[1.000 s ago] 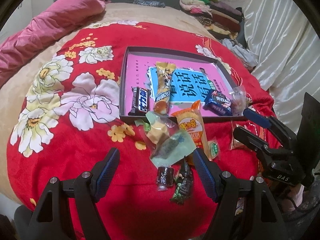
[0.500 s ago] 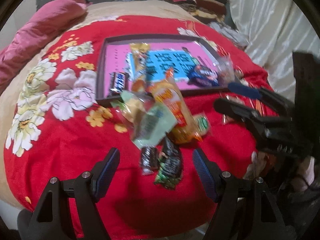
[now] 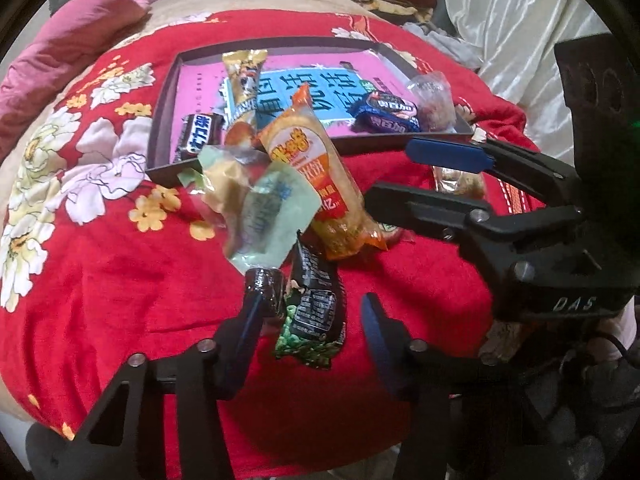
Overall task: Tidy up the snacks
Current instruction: 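Grasp the black snack bag with the left tool while the right grasps the orange rice-cracker pack, then lift and carry the black snack bag and orange rice-cracker pack over the tray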
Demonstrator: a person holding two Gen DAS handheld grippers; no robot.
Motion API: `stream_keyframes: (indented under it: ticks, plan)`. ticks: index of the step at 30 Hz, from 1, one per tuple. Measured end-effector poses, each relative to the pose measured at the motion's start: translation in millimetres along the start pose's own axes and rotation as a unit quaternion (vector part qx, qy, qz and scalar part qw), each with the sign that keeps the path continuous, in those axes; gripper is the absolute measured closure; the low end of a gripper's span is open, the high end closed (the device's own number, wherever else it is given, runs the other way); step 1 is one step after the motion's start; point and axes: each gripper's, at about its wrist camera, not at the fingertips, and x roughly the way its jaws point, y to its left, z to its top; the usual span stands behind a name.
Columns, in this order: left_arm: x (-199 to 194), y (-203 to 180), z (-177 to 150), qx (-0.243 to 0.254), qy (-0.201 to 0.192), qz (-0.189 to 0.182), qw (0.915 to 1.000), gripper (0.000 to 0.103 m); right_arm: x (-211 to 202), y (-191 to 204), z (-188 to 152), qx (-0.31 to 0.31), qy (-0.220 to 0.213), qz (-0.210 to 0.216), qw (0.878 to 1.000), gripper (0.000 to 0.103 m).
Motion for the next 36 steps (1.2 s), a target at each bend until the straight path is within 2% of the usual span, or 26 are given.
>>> stream_keyframes:
  ticks: [3,7,11,15,20,24,27,36]
  plan:
    - [1.5,-2.3,0.8,0.005,0.0,-0.009,1.0,0.062,6.3,2.9,0.5,-0.008,0.006,0.013,1.0,0.042]
    - [2.8,-4.7,0.1,0.009,0.001,-0.011,0.9999,0.062,20.7,4.1,1.3,-0.018,0.028,0.004,0.999,0.055]
    - [2.6,-2.9,0.4,0.003,0.001,-0.018,0.9998,0.065,32.1,6.2,1.8,-0.025,0.041,0.006,0.999,0.06]
    - [4.1,-5.3,1.0,0.007,0.004,-0.02,0.9998,0.065,43.3,8.4,2.6,-0.031,0.054,0.008,0.998,0.062]
    - [9.1,-3.0,2.4,-0.001,0.009,-0.021,0.9997,0.065,62.0,8.7,6.8,-0.024,0.07,0.027,0.997,0.073]
    - [16.4,0.5,3.8,-0.016,0.02,-0.021,0.9995,0.065,76.8,7.6,9.6,-0.016,0.079,0.041,0.996,0.077]
    - [21.0,1.9,4.8,-0.023,0.025,-0.022,0.9992,0.065,74.9,4.6,11.3,-0.005,0.077,0.053,0.996,0.08]
    - [33.7,-1.8,10.4,-0.028,0.028,-0.024,0.9989,0.067,40.3,-23.3,18.0,0.055,0.025,0.065,0.996,0.08]
